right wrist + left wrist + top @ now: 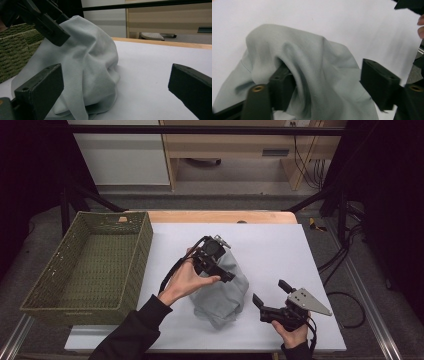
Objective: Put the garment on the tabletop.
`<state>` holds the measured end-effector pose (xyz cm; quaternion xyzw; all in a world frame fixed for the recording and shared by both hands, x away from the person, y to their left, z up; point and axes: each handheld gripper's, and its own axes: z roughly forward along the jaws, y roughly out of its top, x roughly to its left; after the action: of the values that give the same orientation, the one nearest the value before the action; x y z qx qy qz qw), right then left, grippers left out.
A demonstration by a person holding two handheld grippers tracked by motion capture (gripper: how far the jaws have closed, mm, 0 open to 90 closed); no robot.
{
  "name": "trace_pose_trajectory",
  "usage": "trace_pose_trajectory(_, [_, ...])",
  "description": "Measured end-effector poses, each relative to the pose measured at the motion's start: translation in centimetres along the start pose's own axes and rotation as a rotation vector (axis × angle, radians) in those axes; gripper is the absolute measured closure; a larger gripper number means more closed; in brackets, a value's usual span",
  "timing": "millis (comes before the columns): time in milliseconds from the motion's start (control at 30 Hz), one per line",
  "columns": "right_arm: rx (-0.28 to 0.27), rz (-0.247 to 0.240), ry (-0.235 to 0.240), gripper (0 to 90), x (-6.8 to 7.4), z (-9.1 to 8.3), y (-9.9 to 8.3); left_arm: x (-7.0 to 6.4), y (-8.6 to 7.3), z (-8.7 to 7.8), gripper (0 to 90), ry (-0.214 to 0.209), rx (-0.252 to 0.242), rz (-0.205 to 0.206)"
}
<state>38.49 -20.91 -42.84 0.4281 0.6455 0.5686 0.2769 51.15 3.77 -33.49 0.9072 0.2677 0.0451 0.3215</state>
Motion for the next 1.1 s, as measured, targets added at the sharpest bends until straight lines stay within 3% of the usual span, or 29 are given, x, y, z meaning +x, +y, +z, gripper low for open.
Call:
trace_pose_trajectory(67, [0.003,-0.01,0.0,0.3,0.0,0.0,0.0,0.1,-0.1,-0.4,20.7,0.019,-0.024,0.008])
trace_pose_trajectory(167, [0.001,-0.006,0.001,0.3,0.0,0.0,0.0,0.2,-0.2,-0.8,17.6,0.013,-0.05,0.004])
trace_pose_trajectory(267, [-0.004,-0.004,0.001,0.2,0.0,0.0,0.0,0.4,-0.5,-1.5,13.8,0.0,-0.1,-0.019])
trace_pose_trajectory(300, [0.002,-0.001,0.001,0.3,0.0,-0.1,0.0,0.6,-0.9,-1.9,12.8,-0.005,-0.139,-0.037])
trace_pose_trajectory(367, [0.001,0.0,0.003,0.3,0.0,-0.1,0.1,0.7,-1.1,-2.0,11.8,-0.006,-0.159,-0.05])
trace_pose_trajectory(400, [-0.002,-0.007,0.001,0.2,-0.1,0.0,0.1,0.8,-1.6,-2.4,11.4,0.01,-0.196,-0.059])
trace_pose_trajectory(433, [-0.002,-0.004,0.002,0.2,-0.1,0.0,0.1,0.8,-1.6,-2.4,11.0,0.01,-0.196,-0.059])
trace_pose_trajectory(467, [-0.001,-0.003,0.002,0.3,-0.1,0.0,0.1,0.8,-2.3,-2.6,9.6,0.046,-0.241,-0.066])
trace_pose_trajectory(533, [-0.005,-0.003,0.007,0.2,-0.1,0.0,0.0,0.8,-3.1,-2.9,8.9,0.073,-0.28,-0.07])
trace_pose_trajectory(667, [-0.001,-0.002,0.009,0.3,-0.1,0.0,0.0,1.2,-4.2,-3.5,7.5,0.074,-0.316,-0.084])
trace_pose_trajectory(733, [0.0,0.004,0.008,0.2,-0.2,0.0,0.1,1.5,-5.2,-4.2,6.4,0.075,-0.364,-0.096])
trace_pose_trajectory(1100, [-0.008,0.007,0.003,0.2,-0.3,-0.3,0.3,1.8,-9.3,-6.0,3.9,0.094,-0.476,-0.103])
